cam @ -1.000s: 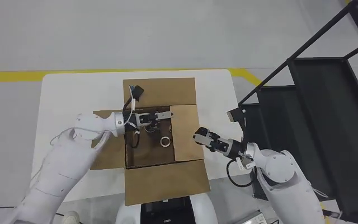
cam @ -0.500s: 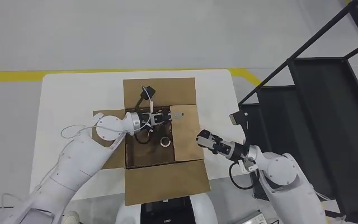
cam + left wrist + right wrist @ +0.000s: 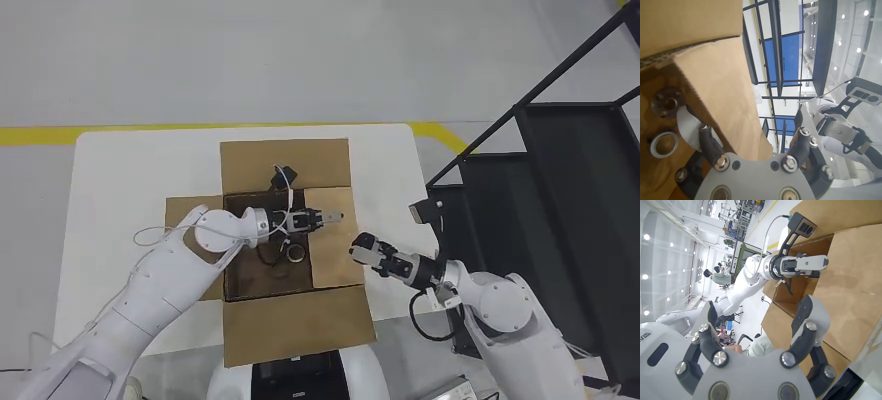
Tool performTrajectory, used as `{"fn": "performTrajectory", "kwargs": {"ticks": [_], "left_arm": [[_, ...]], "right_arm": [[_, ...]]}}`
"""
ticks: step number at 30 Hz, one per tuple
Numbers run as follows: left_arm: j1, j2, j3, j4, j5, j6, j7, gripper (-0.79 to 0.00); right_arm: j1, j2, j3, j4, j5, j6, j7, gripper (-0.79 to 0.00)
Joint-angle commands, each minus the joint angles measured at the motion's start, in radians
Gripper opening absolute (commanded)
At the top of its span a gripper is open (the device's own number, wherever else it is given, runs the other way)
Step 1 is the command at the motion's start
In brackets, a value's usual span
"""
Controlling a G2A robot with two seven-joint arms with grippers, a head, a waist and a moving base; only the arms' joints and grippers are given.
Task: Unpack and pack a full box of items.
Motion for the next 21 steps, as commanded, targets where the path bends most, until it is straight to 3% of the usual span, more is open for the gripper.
{"fn": "performTrajectory", "kwargs": {"ticks": [1,6,11,17,21], "left_arm": [[-0.002,-0.006,-0.002,0.002,-0.03,-0.044,-0.011,0.0],[0.017,-0.012,-0.045,-0.042,-0.161,-0.195,-0.043,0.0],[0.006,-0.023,-0.049,-0.06,-0.234,-0.197,-0.104,0.0],[-0.036,-0.07,0.009,-0.003,-0.335,-0.219,-0.125,0.0],[-0.071,-0.108,0.048,0.066,-0.387,-0.233,-0.138,0.0]], "right_arm": [[-0.007,0.001,0.004,-0.01,-0.003,-0.004,0.002,0.0],[-0.022,0.006,0.01,-0.038,-0.011,-0.032,0.024,0.0],[-0.049,0.011,0.019,-0.082,-0.016,-0.073,0.057,0.0],[-0.087,0.016,0.026,-0.116,-0.045,-0.078,0.052,0.0],[-0.094,0.017,0.021,-0.098,-0.095,0.034,0.007,0.0]]}}
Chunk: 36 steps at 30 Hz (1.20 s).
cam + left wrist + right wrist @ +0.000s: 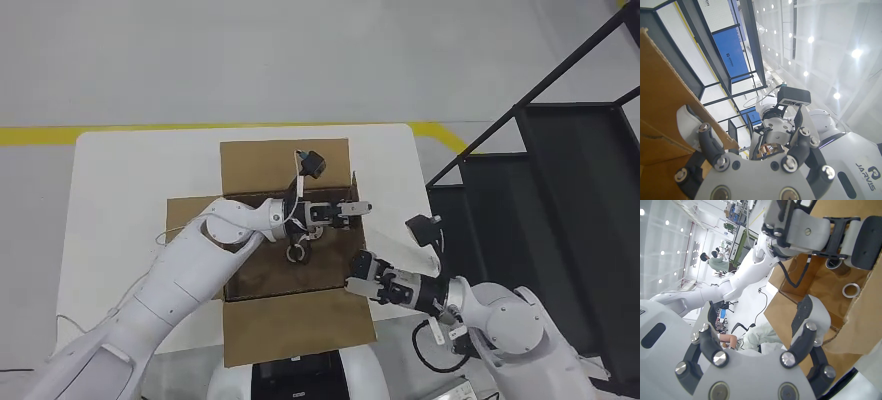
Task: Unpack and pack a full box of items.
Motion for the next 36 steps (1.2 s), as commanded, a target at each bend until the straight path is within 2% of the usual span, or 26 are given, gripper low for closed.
{"fn": "performTrajectory", "kwargs": {"ticks": [1,3,6,8,11,14,18,21,24,30,36], "left_arm": [[-0.017,-0.017,0.015,0.036,-0.013,-0.015,-0.003,0.0],[-0.026,-0.028,0.02,0.065,-0.021,-0.03,-0.012,0.0],[-0.031,-0.031,0.005,0.092,-0.016,-0.057,-0.028,0.0],[-0.021,-0.022,-0.026,0.083,-0.001,-0.086,-0.032,0.0],[0.019,0.011,-0.113,0.02,0.03,-0.123,-0.032,0.0],[0.087,0.058,-0.24,-0.093,0.059,-0.116,-0.054,0.0],[0.229,0.119,-0.424,-0.275,0.112,-0.07,-0.072,0.0],[0.331,0.149,-0.524,-0.394,0.143,-0.028,-0.095,0.0],[0.419,0.17,-0.613,-0.48,0.174,-0.028,-0.101,0.0],[0.533,0.192,-0.735,-0.544,0.133,-0.032,-0.103,0.0],[0.576,0.202,-0.793,-0.548,0.091,-0.039,-0.109,0.0]], "right_arm": [[-0.005,0.0,0.003,0.011,-0.026,0.088,-0.034,0.0],[-0.008,0.0,0.012,0.016,-0.051,0.156,-0.063,0.0],[-0.009,0.0,0.025,0.02,-0.046,0.189,-0.101,0.0],[-0.004,-0.001,0.041,0.031,-0.041,0.218,-0.139,0.0],[0.001,-0.001,0.047,0.045,-0.035,0.253,-0.165,0.0],[0.005,-0.001,0.051,0.079,-0.017,0.284,-0.172,0.0],[0.053,-0.002,0.034,0.157,0.027,0.33,-0.154,0.0],[0.101,-0.003,0.008,0.218,0.042,0.35,-0.14,0.0],[0.141,-0.004,-0.022,0.27,0.042,0.371,-0.127,0.0],[0.208,-0.006,-0.082,0.335,0.019,0.435,-0.118,0.0],[0.274,-0.01,-0.132,0.397,0.017,0.476,-0.117,0.0]]}}
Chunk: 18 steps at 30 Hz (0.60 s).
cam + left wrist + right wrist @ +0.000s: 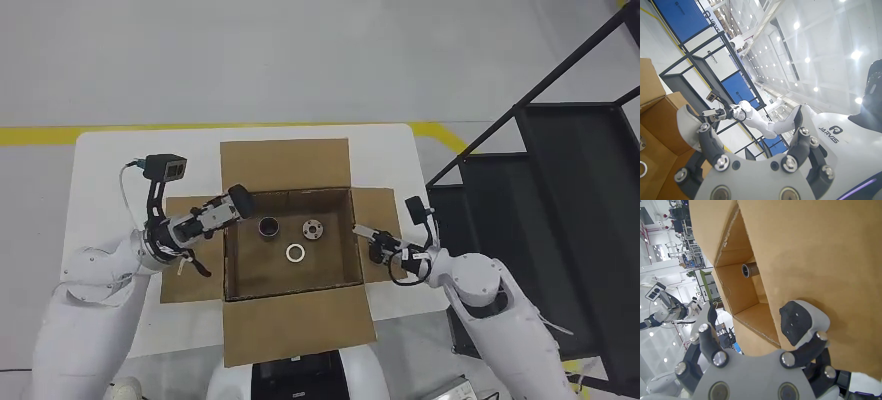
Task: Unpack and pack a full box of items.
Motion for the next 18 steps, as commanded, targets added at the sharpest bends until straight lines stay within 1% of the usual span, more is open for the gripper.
{"fn": "performTrajectory", "kwargs": {"ticks": [1,6,9,15,18], "left_arm": [[0.009,0.002,-0.009,0.003,-0.009,0.0,0.0,0.0],[0.014,0.005,-0.02,0.021,-0.033,0.004,-0.012,0.0],[0.016,0.006,-0.02,0.03,-0.039,0.0,-0.017,0.0],[0.023,0.009,-0.04,0.043,-0.08,-0.018,-0.016,0.0],[0.035,0.01,-0.058,0.046,-0.117,-0.029,-0.018,0.0]], "right_arm": [[0.015,-0.001,-0.009,0.018,0.001,0.008,-0.002,0.0],[0.046,-0.002,-0.03,0.049,0.007,0.026,0.007,0.0],[0.043,-0.002,-0.025,0.033,0.007,0.015,-0.013,0.0],[-0.012,0.005,0.008,-0.108,-0.024,-0.07,-0.03,0.0],[-0.028,0.01,0.005,-0.183,-0.088,-0.089,-0.026,0.0]]}}
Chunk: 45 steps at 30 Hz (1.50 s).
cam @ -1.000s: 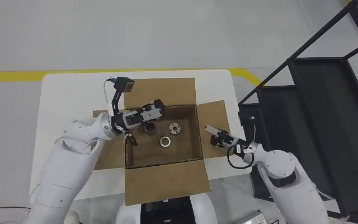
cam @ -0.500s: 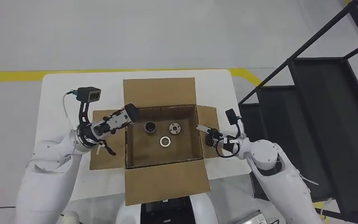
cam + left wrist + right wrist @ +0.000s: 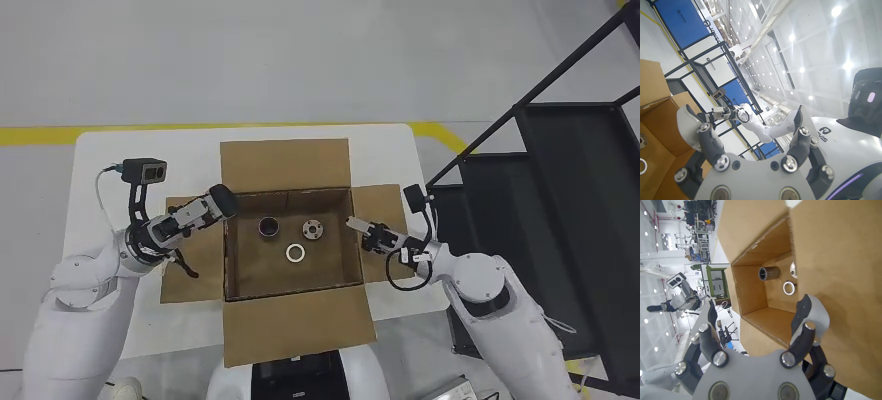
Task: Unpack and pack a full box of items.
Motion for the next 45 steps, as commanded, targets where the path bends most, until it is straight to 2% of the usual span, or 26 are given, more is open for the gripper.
{"fn": "performTrajectory", "kwargs": {"ticks": [1,4,8,17,22,45], "left_arm": [[0.008,0.001,-0.014,0.002,-0.021,-0.009,-0.001,0.0],[0.025,0.004,-0.038,0.004,-0.045,-0.024,-0.004,0.0],[0.044,0.006,-0.066,0.01,-0.056,-0.05,-0.004,0.0],[0.034,0.012,-0.111,0.081,-0.009,-0.12,-0.013,0.0],[0.034,0.012,-0.111,0.081,-0.009,-0.12,-0.013,0.0],[0.034,0.012,-0.111,0.081,-0.009,-0.12,-0.013,0.0]], "right_arm": [[0.0,0.002,-0.008,-0.038,-0.056,0.017,-0.003,0.0],[0.039,0.002,-0.058,-0.076,-0.12,0.055,0.017,0.0],[0.156,-0.006,-0.177,-0.064,-0.224,0.145,0.056,0.0],[0.452,-0.052,-0.495,0.064,-0.474,0.431,0.149,0.0],[0.562,-0.08,-0.622,0.121,-0.587,0.523,0.182,0.0],[0.568,-0.082,-0.629,0.125,-0.592,0.527,0.185,0.0]]}}
